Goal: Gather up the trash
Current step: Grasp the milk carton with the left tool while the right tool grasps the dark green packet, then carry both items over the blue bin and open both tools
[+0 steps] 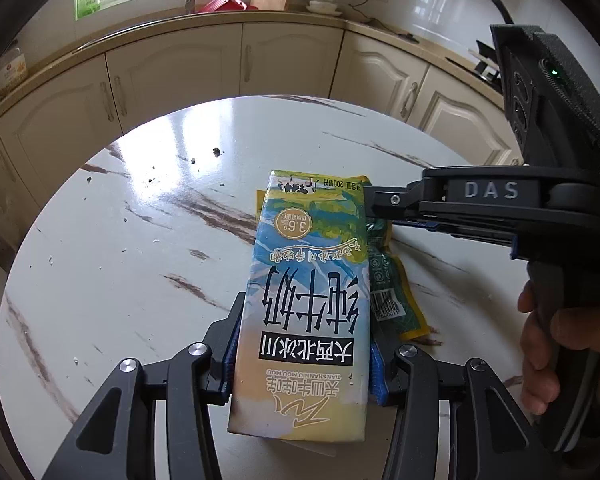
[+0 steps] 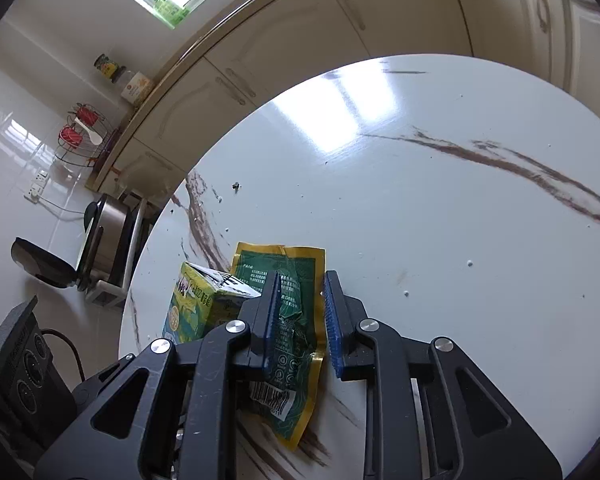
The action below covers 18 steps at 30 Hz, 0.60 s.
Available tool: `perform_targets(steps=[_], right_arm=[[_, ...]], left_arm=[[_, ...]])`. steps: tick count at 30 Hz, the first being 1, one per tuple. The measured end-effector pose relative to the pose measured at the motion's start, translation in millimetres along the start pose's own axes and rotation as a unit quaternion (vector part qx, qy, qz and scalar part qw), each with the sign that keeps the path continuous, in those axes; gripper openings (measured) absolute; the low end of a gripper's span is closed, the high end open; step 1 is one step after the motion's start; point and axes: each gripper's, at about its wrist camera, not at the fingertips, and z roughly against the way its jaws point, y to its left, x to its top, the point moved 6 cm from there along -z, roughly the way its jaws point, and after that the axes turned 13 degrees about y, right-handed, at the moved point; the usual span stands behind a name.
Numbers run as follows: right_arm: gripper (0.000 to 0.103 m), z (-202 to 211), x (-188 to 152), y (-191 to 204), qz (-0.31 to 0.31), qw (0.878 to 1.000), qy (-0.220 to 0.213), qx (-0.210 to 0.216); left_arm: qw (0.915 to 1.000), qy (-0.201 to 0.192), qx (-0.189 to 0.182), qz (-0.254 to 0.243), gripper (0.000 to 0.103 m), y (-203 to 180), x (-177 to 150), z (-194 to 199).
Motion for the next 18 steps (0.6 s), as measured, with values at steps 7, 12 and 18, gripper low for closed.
perform_targets(steps=[7,12,18], right_arm=[[0.002,8.5,-8.1,9.1,0.026,0.999,-0.037,-0.008],[0.002,42.7,-17.5,17.6,0.046,0.996,-0.075,-0.015],[0.002,87.2,-44.8,45.5,0.084,0.990,-0.109,-0.031]], left_arm=[[0.9997,-0.011,-0.019,0.015,0.044,6.4,-4.0,6.6],[0.9991,-0.035,-0.022,0.011,0.044,6.8,-13.8,31.1],[0.9977,-0.060,-0.028,0.013,0.044,6.2,-34.4,68.6]])
